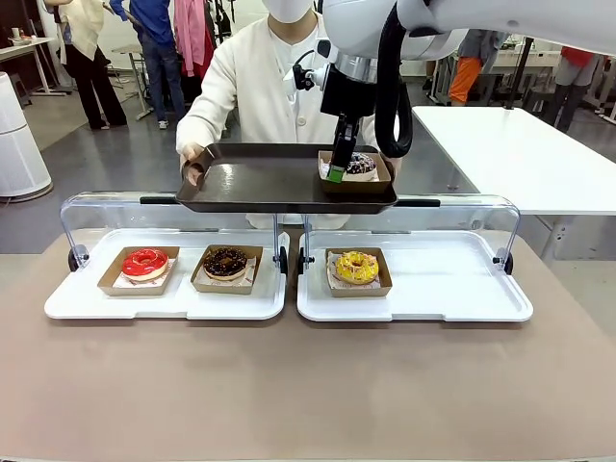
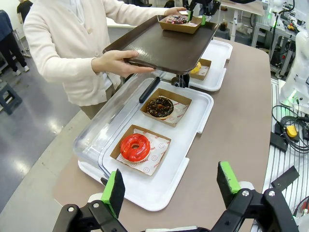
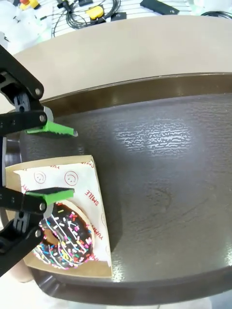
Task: Provide the desired donut to the person.
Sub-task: Place the picked Paper togo box onto the Handle tray extended by the person.
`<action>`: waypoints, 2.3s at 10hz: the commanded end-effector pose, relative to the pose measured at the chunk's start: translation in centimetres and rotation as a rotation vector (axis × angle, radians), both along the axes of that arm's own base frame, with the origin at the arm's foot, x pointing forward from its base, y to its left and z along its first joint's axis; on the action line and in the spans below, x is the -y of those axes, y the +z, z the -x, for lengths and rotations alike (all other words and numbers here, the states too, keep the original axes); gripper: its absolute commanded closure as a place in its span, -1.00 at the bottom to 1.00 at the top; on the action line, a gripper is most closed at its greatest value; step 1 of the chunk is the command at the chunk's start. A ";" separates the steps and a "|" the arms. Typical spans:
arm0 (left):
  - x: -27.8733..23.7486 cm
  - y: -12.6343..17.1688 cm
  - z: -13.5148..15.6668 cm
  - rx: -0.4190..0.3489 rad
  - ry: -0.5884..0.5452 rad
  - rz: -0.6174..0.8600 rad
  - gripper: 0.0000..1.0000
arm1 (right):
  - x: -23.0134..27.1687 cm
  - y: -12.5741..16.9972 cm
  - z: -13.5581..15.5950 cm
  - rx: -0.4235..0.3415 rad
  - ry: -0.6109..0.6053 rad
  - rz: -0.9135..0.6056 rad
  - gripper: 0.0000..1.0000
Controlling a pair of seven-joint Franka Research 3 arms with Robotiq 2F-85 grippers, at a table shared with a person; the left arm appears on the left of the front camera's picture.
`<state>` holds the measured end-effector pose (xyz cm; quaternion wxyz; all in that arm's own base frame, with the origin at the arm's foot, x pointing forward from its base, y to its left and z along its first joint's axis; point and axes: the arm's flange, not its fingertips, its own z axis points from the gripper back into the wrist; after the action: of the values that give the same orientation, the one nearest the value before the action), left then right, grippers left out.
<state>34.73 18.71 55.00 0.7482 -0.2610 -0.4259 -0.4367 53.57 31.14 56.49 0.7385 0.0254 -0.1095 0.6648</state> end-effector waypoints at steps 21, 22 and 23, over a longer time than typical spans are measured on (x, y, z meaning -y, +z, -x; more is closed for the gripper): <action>0.0 0.1 -0.2 0.004 0.002 0.002 -1.00 | 21.9 0.0 8.7 -0.069 -0.040 -0.007 -1.00; 0.0 0.1 -0.2 0.004 0.002 0.002 -1.00 | 21.9 0.0 8.7 -0.069 -0.040 -0.007 -1.00; 0.0 0.1 -0.2 0.004 0.002 0.002 -1.00 | 21.9 0.0 8.7 -0.069 -0.040 -0.007 -1.00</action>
<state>34.75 18.73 54.99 0.7483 -0.2611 -0.4258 -0.4365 45.09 9.12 56.40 0.7535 0.0411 -0.0839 0.6508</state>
